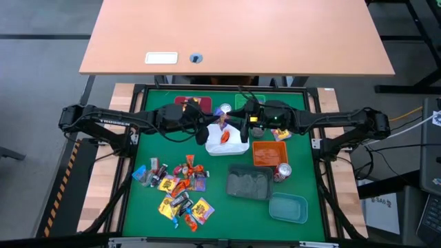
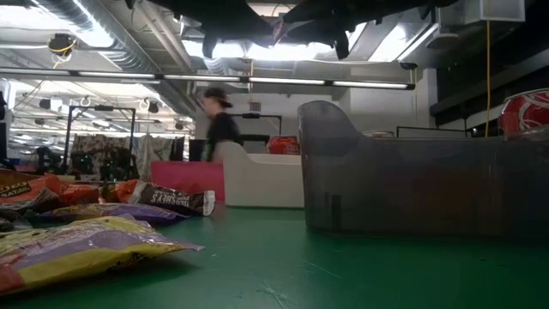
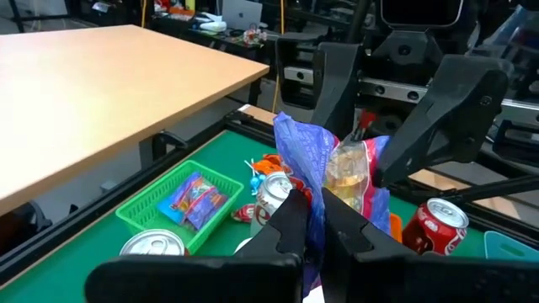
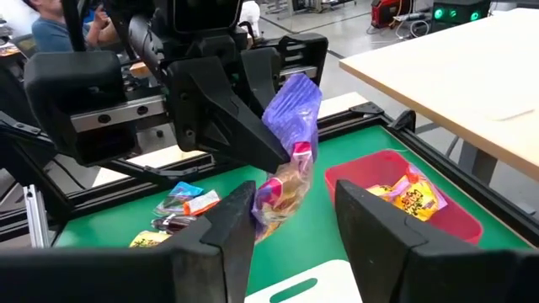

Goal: Sort candy
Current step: Put the violet candy into the green bin

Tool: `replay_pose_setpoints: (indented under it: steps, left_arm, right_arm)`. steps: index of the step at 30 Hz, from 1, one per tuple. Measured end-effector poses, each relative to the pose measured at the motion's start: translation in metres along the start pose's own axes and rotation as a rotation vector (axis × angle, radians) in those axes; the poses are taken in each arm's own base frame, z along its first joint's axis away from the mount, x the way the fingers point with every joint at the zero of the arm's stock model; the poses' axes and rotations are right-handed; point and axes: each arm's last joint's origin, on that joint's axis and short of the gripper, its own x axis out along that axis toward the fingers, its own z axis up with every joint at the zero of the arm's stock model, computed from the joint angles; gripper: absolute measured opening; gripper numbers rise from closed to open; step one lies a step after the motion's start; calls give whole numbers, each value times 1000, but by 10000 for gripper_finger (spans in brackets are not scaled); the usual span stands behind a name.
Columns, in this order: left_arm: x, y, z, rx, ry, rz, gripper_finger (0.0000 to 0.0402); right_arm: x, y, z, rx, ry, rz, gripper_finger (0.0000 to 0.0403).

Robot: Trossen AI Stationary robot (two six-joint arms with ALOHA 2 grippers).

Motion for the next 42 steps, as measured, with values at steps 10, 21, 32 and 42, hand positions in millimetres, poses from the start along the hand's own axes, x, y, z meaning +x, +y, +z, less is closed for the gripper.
replay_pose_setpoints:
  steps: [10,21,32,42]
  left_arm:
    - [0,0,0,-1,-1,-3,2]
    - [0,-1,0,-1,1,-11,8]
    - [0,0,-3,8,30,-2,107]
    - [-1,2,-9,29,96,18,132]
  right_arm:
    - [0,0,0,-30,0,0,46]
    - [0,1,0,-56,4,20,3]
    - [-3,-4,-1,-133,36,-8,2]
    - [-33,-47,7,-125,170,-194,1]
